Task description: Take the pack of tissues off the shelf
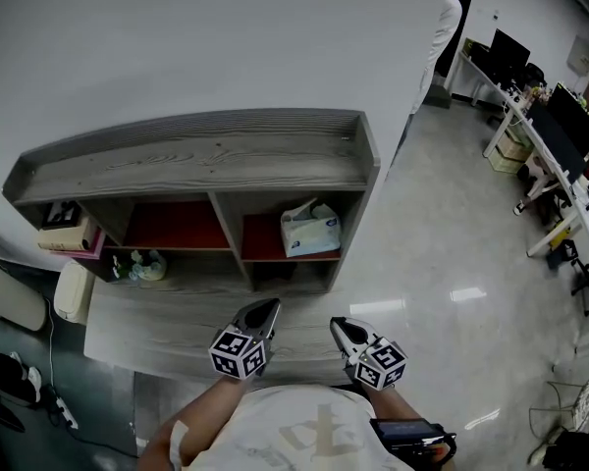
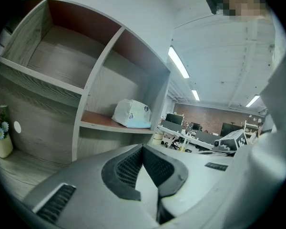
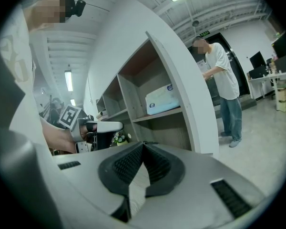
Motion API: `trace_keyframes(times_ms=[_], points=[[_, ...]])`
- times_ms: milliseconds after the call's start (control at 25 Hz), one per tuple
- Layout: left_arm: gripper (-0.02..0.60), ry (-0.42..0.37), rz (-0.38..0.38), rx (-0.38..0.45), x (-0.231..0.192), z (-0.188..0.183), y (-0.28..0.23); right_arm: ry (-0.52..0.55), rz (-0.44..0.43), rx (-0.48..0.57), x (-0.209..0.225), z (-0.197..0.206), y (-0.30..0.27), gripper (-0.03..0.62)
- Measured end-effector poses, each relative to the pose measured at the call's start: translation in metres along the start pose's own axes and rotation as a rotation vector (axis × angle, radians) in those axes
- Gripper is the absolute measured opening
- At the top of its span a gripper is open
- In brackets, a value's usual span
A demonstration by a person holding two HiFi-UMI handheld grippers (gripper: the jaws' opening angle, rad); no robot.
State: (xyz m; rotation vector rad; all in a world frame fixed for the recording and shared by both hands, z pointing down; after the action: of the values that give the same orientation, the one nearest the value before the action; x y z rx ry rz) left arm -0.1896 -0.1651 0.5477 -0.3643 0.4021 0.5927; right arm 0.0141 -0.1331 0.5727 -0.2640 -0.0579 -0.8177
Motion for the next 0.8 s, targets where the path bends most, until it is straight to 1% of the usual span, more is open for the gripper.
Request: trace_keyframes(times_ms=[520,720,760,800], points=[[0.012,-0.047,-0.057,0.058,0.003,-0.048,-0.022,0.004,-0.060,0.006,0.006,-0.005,-0.014,0.005],[0.016,-0.061,-0.067,0.057,0.006,-0.059,-0.033,-0.003,-0.065,0.008,0.010,-0.005,-0.016,0.005],[0.048,-0.066,-0.065,0.055,0.007,-0.061,-0.035,-0.004,-0.065,0.009,0.011,-0.006,-0.016,0.005],[0.054,-0.070,-0.065,0.053,0.008,-0.063,-0.038,-0.004,-0.065,0.010,0.012,-0.006,-0.017,0.005]])
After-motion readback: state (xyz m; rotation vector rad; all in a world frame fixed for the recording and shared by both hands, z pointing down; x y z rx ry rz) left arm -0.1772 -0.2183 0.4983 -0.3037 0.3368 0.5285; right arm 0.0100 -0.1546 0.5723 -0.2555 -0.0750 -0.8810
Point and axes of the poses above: the fingertips, and each gripper's own axes: y backward along the fingers, x to its right, z out of its underside, the point moved 6 cm from there along y, backward along the fingers, and after that the axes turned 10 degrees about y, right-handed, at the moved point
